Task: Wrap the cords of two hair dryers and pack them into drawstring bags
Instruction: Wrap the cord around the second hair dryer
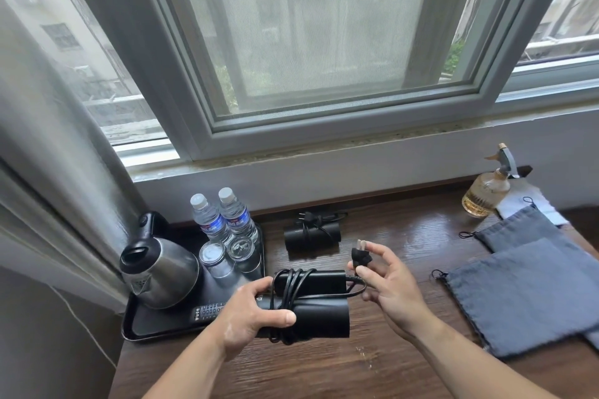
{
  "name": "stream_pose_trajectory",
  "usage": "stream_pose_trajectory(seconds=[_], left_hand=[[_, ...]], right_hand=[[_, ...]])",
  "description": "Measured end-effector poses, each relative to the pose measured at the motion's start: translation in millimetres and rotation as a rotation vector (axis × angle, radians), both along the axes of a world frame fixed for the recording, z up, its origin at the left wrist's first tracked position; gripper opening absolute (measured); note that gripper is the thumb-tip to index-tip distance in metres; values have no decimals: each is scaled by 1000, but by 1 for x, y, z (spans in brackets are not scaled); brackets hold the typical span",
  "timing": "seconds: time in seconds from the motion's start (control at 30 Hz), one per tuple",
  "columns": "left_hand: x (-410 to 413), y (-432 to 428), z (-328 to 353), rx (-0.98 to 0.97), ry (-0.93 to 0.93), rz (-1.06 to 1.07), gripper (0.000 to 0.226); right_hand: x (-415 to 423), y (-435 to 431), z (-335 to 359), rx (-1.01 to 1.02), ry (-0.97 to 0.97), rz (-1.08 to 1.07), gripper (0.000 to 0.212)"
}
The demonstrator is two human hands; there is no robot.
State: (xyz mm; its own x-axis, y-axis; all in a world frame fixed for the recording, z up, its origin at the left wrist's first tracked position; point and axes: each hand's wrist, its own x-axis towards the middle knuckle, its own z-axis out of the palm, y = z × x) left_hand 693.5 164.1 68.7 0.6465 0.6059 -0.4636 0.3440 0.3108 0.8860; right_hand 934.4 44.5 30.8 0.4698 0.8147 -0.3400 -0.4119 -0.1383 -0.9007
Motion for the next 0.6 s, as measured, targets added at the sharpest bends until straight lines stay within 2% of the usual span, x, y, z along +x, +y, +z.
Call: stream_pose_trajectory(seconds=[0.2,0.33,0.6], left_hand=[[-2,-3,-7,29,-15,50,54],[-6,-1,-8,140,-24,84,53],[-10,2,-3,144,-57,114,52]], right_hand=[[5,-3,-2,35,63,8,39],[10,-6,-1,60,51,24,39],[12,-12,-9,34,-102,157,40]])
